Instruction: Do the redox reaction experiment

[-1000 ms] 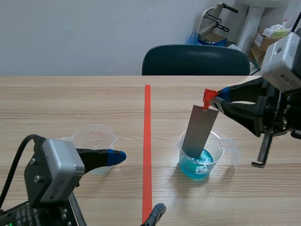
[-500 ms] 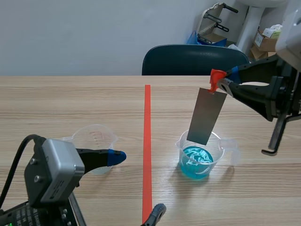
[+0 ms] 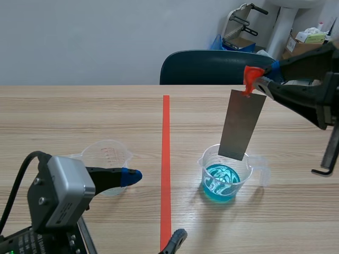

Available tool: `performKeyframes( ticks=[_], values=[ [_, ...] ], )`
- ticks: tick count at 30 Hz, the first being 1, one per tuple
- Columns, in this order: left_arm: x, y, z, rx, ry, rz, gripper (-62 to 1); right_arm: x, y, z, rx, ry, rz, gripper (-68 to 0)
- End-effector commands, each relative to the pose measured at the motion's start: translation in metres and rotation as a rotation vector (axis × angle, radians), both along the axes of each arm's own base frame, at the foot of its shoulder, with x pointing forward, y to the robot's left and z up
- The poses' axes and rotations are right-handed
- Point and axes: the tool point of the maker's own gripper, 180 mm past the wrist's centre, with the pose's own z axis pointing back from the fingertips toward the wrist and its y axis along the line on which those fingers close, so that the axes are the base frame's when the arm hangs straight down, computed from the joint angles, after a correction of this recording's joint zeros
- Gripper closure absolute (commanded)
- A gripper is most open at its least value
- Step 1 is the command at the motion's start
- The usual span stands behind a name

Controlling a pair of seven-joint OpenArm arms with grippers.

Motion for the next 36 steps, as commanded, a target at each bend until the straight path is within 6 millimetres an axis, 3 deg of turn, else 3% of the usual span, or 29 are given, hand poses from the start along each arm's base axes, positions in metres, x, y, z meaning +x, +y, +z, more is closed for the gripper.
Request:
performKeyframes(
  ticks=[1, 15, 36],
  values=[
    [0.001, -0.004, 0.010, -0.032, -0.019, -0.002, -62.3, -0.002, 0.002, 0.009, 0.002, -0.022, 0.017, -0.8],
    [0.001, -0.005, 0.010, -0.032, -0.019, -0.002, -62.3, -0.006, 0.010, 0.020, 0.006, -0.029, 0.020, -0.8],
    [0.001, -0.005, 0.010, -0.034, -0.018, -0.001, -62.3, -0.005, 0.009, 0.018, -0.002, -0.021, 0.011, -0.8]
  ],
)
